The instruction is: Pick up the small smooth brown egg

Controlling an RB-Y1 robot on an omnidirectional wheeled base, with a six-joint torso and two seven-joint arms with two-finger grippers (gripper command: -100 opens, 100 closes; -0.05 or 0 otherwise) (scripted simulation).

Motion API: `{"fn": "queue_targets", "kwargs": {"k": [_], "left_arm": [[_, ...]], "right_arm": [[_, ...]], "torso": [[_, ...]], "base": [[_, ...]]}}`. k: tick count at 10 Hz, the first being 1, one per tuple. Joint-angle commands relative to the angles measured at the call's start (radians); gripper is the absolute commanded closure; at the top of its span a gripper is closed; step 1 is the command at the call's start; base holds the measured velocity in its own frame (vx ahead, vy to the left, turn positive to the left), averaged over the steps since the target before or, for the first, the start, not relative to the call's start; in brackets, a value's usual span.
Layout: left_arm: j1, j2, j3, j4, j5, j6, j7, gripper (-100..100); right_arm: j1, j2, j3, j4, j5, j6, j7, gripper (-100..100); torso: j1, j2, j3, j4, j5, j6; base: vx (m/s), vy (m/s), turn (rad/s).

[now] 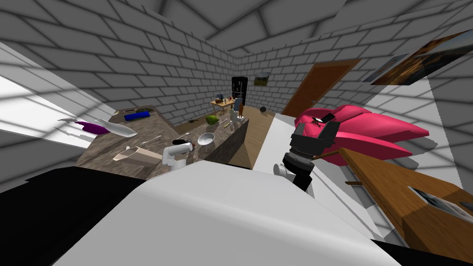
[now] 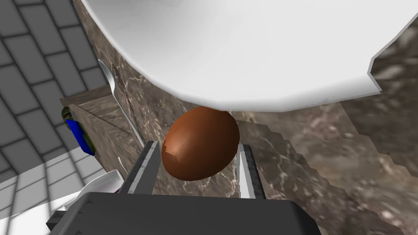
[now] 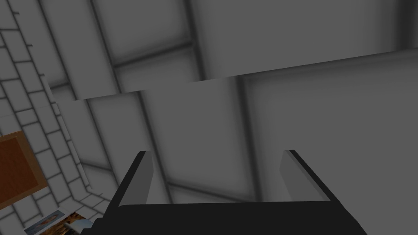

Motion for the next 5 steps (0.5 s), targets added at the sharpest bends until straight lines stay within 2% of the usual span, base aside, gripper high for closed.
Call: {"fn": "queue_targets", "kwargs": {"k": [1,2,3,4,5], "left_arm": [[0.000,0.000,0.000,0.000,0.000,0.000,0.000,0],[0.006,-0.001,0.005,-0.032,0.004,0.027,-0.001,100],[0.008,-0.002,0.007,-0.045,0.005,0.039,-0.001,100],[0.005,-0.003,0.003,-0.033,0.001,0.026,0.000,100],[0.005,-0.003,0.003,-0.035,0.001,0.029,0.000,0]], "right_arm": [[0.000,0.000,0.000,0.000,0.000,0.000,0.000,0],[0.000,0.000,0.000,0.000,0.000,0.000,0.000,0],[0.000,0.000,0.000,0.000,0.000,0.000,0.000,0],[0.000,0.000,0.000,0.000,0.000,0.000,0.000,0],[0.000,0.000,0.000,0.000,0.000,0.000,0.000,0]], "torso": [[0.000,0.000,0.000,0.000,0.000,0.000],[0.000,0.000,0.000,0.000,0.000,0.000],[0.000,0.000,0.000,0.000,0.000,0.000],[0.000,0.001,0.000,0.000,0.000,0.000],[0.000,0.000,0.000,0.000,0.000,0.000]], "base": [[0.000,0.000,0.000],[-0.003,0.005,-0.018],[-0.005,0.003,-0.027],[0.000,0.000,0.000],[0.000,0.000,0.000]]}}
